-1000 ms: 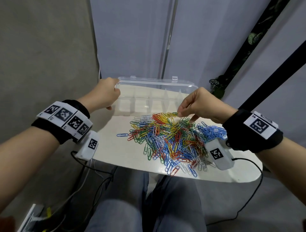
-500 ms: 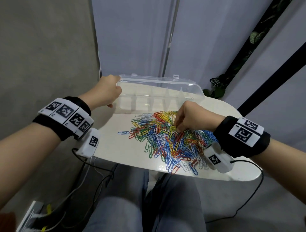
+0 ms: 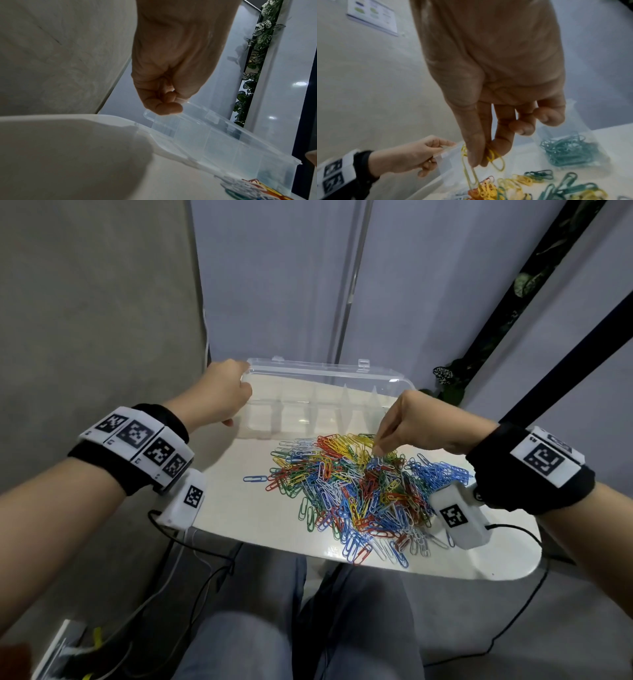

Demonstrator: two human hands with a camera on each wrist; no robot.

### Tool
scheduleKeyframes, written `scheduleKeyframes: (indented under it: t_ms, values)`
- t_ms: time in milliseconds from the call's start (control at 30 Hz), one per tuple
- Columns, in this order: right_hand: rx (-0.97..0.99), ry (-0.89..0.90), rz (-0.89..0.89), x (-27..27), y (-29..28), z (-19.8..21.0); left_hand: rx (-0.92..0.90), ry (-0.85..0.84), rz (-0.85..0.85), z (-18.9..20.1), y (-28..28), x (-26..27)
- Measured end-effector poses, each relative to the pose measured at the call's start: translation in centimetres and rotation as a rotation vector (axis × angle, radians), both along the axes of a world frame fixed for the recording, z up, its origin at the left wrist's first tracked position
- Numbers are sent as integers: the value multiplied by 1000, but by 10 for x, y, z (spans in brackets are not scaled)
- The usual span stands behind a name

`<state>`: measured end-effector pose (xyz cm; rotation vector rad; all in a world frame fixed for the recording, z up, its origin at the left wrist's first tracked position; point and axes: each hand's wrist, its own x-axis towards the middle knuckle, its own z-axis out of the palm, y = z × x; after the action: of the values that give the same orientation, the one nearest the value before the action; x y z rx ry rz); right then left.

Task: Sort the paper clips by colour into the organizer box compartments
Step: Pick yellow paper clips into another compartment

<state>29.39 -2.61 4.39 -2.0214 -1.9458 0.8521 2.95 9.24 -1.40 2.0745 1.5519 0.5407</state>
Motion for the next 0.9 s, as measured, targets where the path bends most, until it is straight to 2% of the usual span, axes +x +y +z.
scheduleKeyframes:
  t_ms: [367, 667, 900]
  values:
    - [167, 133, -192, 3, 30, 20, 1, -20, -11, 2, -3, -1]
    - [174, 101, -367, 0, 60, 14, 21, 2, -16, 3, -3, 0]
    - [232, 115, -354, -2, 61, 6, -2, 1, -11, 1, 0, 0]
